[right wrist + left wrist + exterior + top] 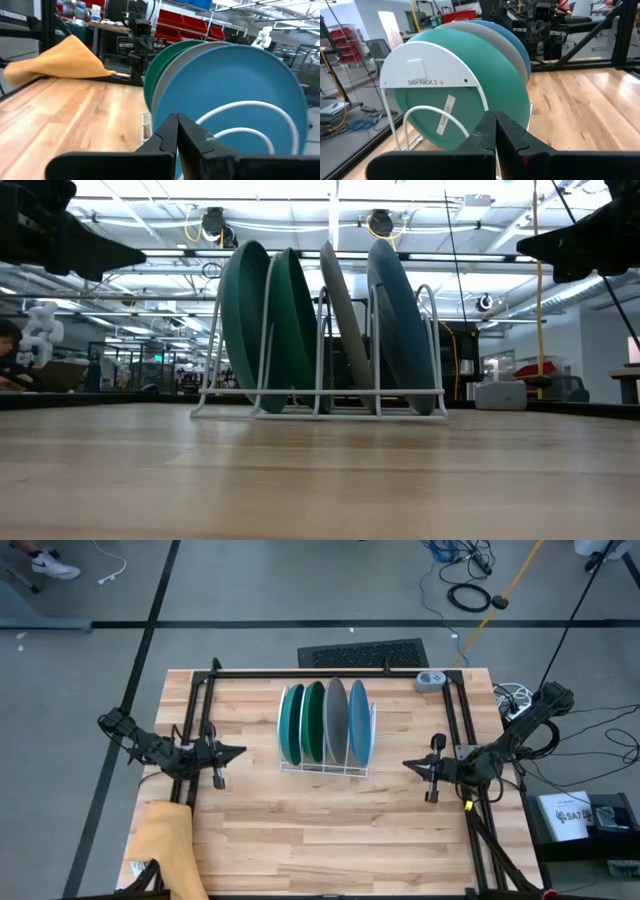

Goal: Sort dishes
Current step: Return to Home Position

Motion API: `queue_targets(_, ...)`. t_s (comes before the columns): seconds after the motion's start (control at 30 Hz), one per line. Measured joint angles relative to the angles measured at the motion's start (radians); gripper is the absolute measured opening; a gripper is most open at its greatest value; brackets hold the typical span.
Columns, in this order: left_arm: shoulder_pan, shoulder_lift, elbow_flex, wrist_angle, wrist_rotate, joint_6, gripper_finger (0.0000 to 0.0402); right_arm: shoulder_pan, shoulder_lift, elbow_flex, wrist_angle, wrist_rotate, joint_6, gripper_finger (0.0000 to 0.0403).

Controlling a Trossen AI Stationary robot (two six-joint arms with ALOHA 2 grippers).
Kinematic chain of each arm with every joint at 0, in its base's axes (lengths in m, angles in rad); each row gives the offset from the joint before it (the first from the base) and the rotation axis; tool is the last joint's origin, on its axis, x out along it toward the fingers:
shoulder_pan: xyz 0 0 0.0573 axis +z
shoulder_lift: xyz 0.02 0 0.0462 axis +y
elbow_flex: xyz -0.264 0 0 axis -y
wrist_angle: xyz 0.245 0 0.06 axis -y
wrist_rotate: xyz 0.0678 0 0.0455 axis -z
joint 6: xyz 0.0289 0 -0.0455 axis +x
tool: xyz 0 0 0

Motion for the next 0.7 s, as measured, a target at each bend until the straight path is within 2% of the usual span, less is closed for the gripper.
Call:
queue_targets(0.47,0.000,0.000,0.000,-0.027,0.012,0.017,0.0000,-0.037,-0.527,0.000,-0.554,-0.076,0.004,0.0000)
queue_targets(0.57,0.000,0.000,0.000,-0.040,0.030,0.011,0.0000,-0.038,-0.549,0.003,-0.528,-0.102,-0.063,0.0000)
queue_targets(0.7,0.000,0.000,0.000,-0.046,0.038,0.009,0.0000,-0.049,-0.549,0.001,-0.549,-0.112,-0.053,0.0000)
